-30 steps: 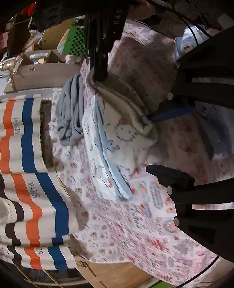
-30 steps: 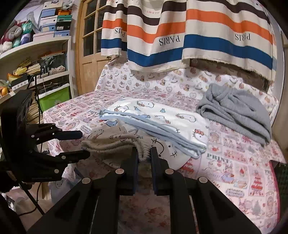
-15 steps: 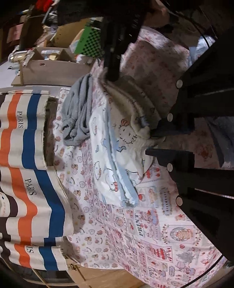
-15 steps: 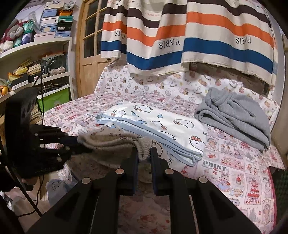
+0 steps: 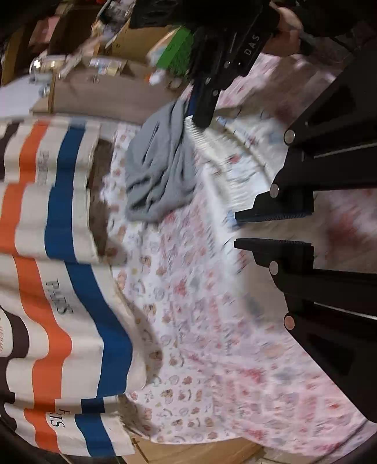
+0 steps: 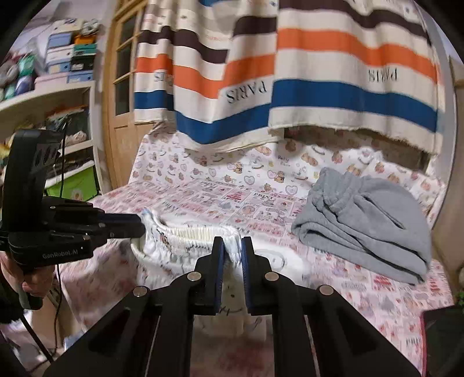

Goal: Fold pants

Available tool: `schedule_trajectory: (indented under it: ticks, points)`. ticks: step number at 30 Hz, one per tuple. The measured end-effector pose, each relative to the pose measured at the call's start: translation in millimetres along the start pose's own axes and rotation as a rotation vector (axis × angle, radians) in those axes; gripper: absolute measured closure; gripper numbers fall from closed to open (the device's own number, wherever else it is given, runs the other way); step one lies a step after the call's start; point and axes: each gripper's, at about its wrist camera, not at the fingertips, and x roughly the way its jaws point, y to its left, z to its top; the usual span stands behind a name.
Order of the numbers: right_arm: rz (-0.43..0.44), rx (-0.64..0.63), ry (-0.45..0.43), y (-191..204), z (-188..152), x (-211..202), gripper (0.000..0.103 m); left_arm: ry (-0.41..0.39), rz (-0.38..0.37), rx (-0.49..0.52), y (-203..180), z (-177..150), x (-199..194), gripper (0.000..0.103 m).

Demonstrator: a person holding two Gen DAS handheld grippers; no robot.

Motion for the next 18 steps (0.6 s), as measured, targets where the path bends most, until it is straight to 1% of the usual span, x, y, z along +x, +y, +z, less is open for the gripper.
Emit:
schedule_trajectory:
  ticks: [3,6,9,10,11,12,13,15,16,17,18]
  points:
    - [0.001,0.054,0.051,-15.8,11.2,34.1,0.093,0.042,-0.005,-0.032,16.2,19.2,28.6,0.094]
    - [0.002,0.087,0.100,-24.3,14.8,63.4,0.094,0.075,-0.033,-0.056,27.9,24.8,45.2,0.095]
    - [0.006,0.115,0.140,-30.5,14.5,82.0,0.094,0.089,-0.141,-0.057,33.8,19.8,39.0,0.093]
    - [0.005,0.120,0.151,-32.7,14.4,87.5,0.094,0.091,-0.159,-0.053,34.4,16.6,35.5,0.081]
    - [0.001,0.122,0.158,-33.9,13.9,90.5,0.094,0.099,-0.170,-0.045,33.6,14.2,32.7,0.062]
    - [-0.004,0.123,0.168,-35.5,14.3,96.0,0.094,0.109,-0.173,-0.035,32.4,10.4,31.7,0.056]
    - [-0.010,0.125,0.177,-37.3,14.6,101.4,0.094,0.120,-0.169,-0.027,31.4,7.1,32.5,0.054]
    - [-0.021,0.136,0.201,-41.0,14.7,111.8,0.094,0.173,-0.188,-0.010,28.5,0.8,42.3,0.054]
    - [-0.018,0.146,0.215,-42.9,14.1,117.2,0.094,0.193,-0.199,-0.020,28.5,-1.3,48.2,0.054]
    - [-0.012,0.154,0.223,-44.0,13.6,119.8,0.094,0.214,-0.203,-0.036,29.5,-3.4,56.4,0.057]
    - [-0.005,0.164,0.230,-45.3,12.6,122.7,0.094,0.227,-0.210,-0.056,31.1,-4.4,64.3,0.063]
